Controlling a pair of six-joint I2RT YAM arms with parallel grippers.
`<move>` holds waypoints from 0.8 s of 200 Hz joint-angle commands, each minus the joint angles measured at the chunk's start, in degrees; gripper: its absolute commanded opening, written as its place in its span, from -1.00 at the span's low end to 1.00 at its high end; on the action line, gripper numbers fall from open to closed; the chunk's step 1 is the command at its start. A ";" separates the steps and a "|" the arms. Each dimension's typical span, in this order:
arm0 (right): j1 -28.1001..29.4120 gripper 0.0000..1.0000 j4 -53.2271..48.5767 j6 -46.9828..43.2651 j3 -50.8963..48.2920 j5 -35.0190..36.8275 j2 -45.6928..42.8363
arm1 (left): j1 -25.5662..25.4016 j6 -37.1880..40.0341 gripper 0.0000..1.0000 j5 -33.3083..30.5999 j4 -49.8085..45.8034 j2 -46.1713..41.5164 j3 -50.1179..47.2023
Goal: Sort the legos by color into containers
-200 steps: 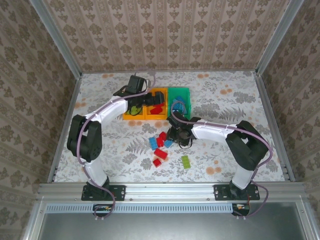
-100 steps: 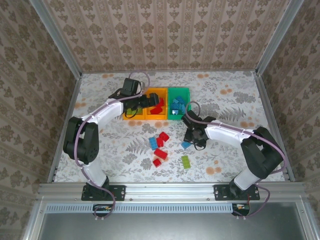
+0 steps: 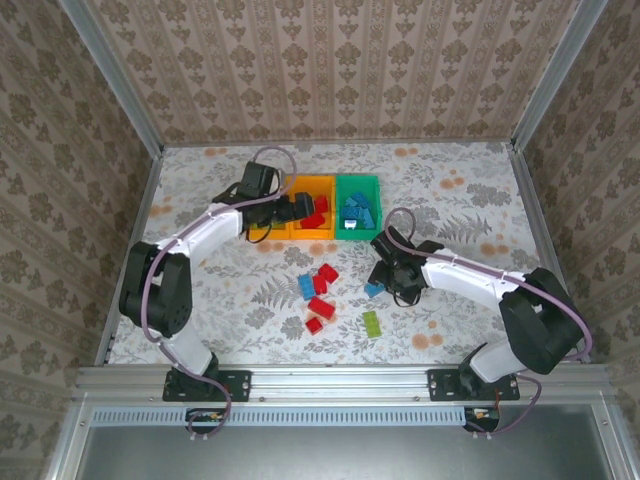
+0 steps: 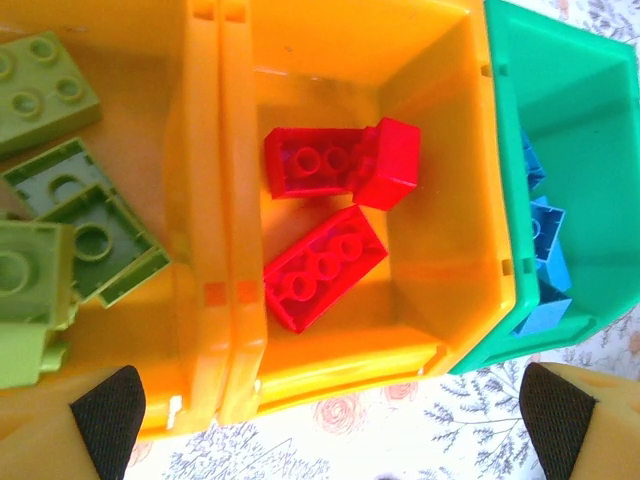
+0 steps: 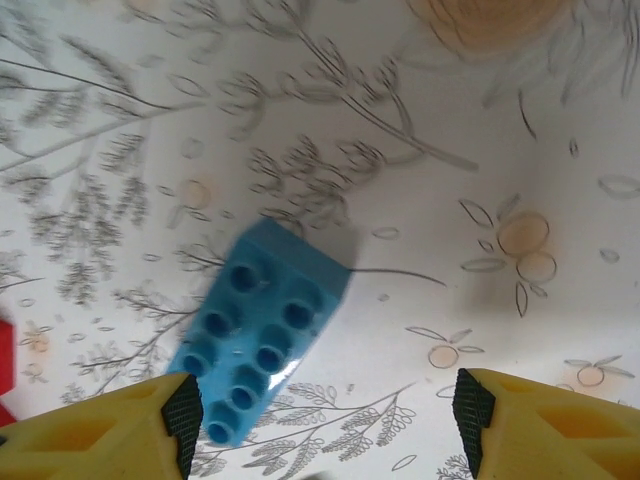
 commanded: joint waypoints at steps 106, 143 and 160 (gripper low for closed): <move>0.88 0.47 7.55 14.56 0.61 -4.48 3.28 | -0.20 1.51 1.00 -3.73 -1.84 -4.86 -6.59; 1.78 0.45 7.66 17.01 0.63 -3.72 2.28 | -0.18 1.50 1.00 -3.22 -1.51 -4.11 -6.99; 1.74 0.46 7.51 18.41 1.22 -3.71 3.48 | -0.21 1.41 1.00 -2.84 -1.22 -3.69 -6.96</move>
